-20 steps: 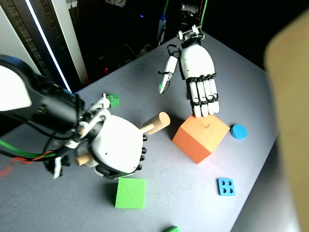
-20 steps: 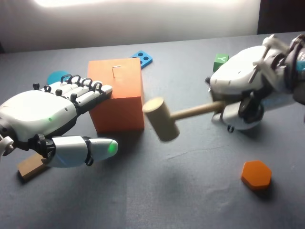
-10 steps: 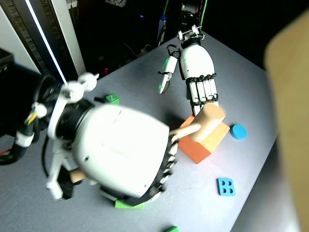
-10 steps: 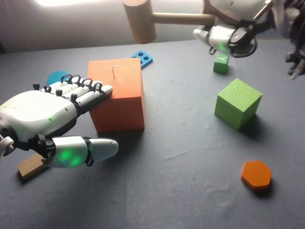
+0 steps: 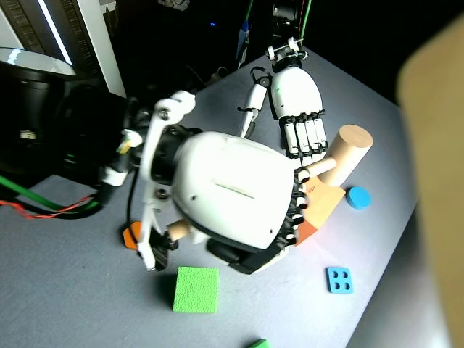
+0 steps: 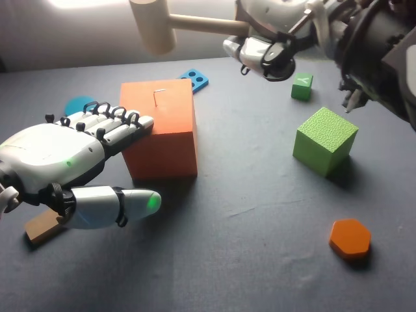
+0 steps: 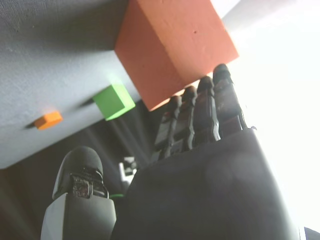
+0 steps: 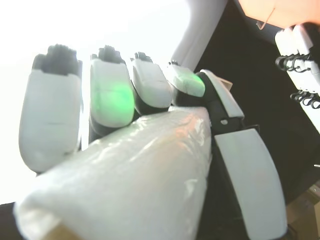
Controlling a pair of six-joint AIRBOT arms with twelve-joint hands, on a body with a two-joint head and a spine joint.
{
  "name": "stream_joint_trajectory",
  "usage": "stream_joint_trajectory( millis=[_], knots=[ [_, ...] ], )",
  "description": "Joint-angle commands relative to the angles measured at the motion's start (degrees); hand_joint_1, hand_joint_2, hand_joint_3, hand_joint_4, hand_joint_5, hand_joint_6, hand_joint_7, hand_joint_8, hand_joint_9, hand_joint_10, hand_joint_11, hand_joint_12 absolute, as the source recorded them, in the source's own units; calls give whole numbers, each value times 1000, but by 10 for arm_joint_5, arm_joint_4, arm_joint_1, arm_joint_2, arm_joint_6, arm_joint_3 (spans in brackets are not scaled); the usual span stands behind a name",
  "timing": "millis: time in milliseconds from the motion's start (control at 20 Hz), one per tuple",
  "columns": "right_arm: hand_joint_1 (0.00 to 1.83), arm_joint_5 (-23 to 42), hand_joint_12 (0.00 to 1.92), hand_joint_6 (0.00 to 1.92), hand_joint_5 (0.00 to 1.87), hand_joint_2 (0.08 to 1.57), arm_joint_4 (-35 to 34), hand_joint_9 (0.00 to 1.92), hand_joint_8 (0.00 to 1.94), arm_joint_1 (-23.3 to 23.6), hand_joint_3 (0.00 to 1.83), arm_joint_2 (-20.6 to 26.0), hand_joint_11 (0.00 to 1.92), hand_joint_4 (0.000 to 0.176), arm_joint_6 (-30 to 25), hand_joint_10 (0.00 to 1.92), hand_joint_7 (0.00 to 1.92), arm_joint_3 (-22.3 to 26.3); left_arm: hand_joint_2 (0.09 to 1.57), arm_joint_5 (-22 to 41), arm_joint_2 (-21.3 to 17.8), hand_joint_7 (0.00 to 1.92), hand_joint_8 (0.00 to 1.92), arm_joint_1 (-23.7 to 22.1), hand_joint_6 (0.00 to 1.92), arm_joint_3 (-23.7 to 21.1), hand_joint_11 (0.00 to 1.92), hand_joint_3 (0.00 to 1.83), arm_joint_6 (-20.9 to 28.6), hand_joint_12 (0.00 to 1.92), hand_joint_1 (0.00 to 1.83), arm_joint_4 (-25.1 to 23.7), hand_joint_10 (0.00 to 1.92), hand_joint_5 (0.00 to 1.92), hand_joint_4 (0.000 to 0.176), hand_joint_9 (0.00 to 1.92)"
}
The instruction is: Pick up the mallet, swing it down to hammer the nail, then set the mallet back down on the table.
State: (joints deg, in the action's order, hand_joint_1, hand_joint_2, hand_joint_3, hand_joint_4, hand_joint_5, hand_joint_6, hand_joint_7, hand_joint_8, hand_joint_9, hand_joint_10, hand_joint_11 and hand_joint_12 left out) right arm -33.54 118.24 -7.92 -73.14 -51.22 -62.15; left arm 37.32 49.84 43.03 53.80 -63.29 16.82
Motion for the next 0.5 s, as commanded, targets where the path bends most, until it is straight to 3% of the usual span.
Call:
stream_joint_trajectory(
  millis=[0, 450],
  knots=[
    [628, -39, 1921, 1921, 1203, 1571, 35, 1591, 1941, 5, 36, -2, 1675, 176, -2, 1921, 1450, -5, 1199, 39, 1, 22, 5, -3, 5, -1, 0, 0, -1, 0, 0, -6, 6, 29, 0, 16],
    [678, -26, 1921, 1921, 1172, 1559, 41, 1609, 1941, -15, 0, -38, 1683, 176, 3, 1921, 1468, -36, 1202, 39, 1, 8, 1, -3, 0, -1, 2, 1, -1, 1, 0, -6, 0, 10, 0, 5]
  ],
)
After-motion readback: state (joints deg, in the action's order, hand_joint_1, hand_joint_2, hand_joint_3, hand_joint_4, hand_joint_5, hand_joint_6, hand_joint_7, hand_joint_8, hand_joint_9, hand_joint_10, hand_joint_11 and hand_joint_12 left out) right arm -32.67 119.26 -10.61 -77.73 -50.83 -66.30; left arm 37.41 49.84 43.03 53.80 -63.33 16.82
